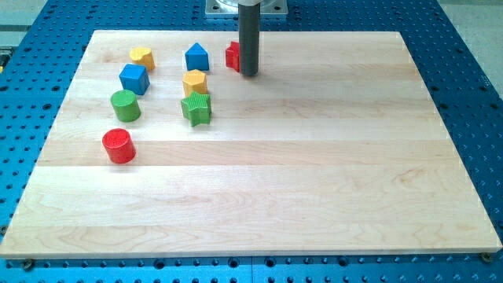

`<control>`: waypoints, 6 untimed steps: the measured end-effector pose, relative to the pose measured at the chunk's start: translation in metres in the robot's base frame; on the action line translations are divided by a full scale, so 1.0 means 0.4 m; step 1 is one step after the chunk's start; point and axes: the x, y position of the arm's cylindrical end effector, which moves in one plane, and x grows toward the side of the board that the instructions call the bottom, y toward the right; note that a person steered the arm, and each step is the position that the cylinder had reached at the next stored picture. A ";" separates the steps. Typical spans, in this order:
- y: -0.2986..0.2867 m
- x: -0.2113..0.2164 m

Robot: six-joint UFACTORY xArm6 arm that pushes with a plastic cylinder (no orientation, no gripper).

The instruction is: Push the green star closely to the green circle

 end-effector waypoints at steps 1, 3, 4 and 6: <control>-0.002 0.151; -0.226 0.245; -0.334 0.248; -0.332 0.170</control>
